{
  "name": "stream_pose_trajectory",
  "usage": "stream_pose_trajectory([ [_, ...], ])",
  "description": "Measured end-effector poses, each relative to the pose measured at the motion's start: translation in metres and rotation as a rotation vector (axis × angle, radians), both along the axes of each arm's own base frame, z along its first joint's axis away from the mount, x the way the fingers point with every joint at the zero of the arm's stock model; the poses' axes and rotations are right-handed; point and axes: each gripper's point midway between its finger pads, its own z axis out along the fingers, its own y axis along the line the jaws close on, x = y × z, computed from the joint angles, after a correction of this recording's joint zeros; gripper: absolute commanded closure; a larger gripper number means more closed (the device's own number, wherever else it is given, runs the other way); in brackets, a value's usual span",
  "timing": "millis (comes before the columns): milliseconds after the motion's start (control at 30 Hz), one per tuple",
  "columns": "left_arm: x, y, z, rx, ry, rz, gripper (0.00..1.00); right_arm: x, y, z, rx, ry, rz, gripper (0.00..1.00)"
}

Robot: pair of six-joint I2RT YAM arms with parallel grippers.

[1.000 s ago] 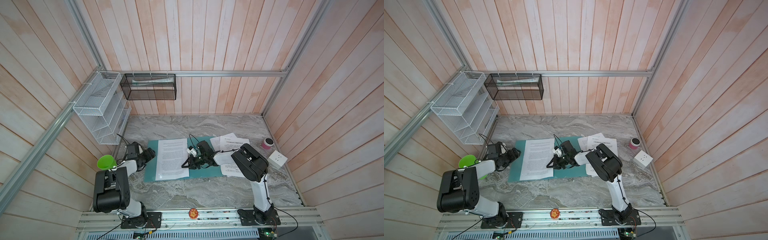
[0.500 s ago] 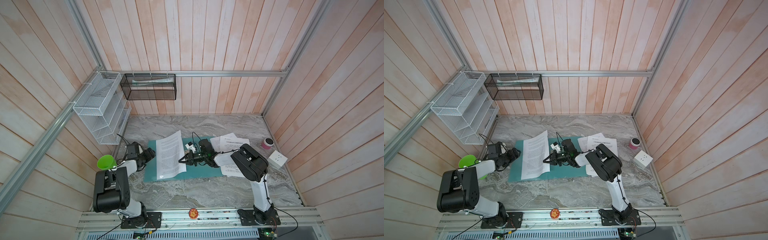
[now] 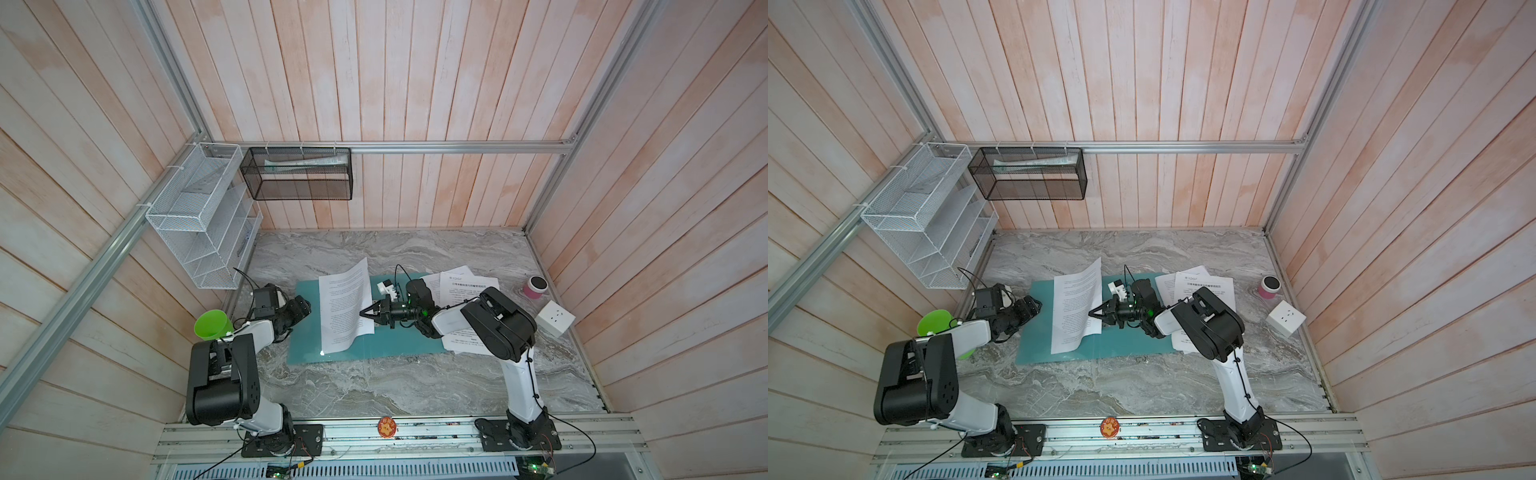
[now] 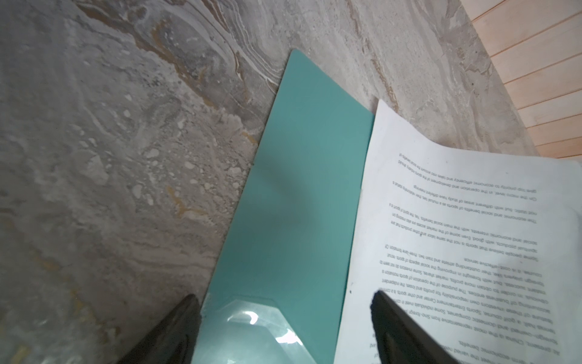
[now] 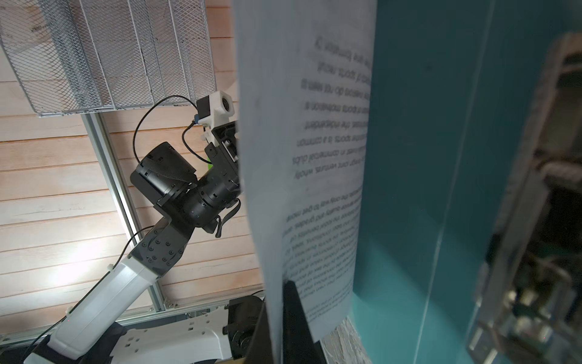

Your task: Put the files into the folder

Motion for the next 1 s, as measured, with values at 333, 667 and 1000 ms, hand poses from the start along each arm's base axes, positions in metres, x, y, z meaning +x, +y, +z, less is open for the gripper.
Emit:
stream_pose_trajectory([
  [333,0.000,0.000,0.000,-0.001,0.000,0.000,0.13,-0.011,0.000,-0.033,-0.127,-0.038,0.008,1.00],
  [667,-0.004,-0.001,0.000,-0.005,0.001,0.006,0.13,-0.014,-0.007,-0.063,-0.263,-0.039,-0.013,1.00],
  [1000,-0.004,-0.001,0.000,-0.009,-0.002,0.011,0.14,-0.017,0.009,-0.057,-0.279,-0.070,0.001,1.00],
])
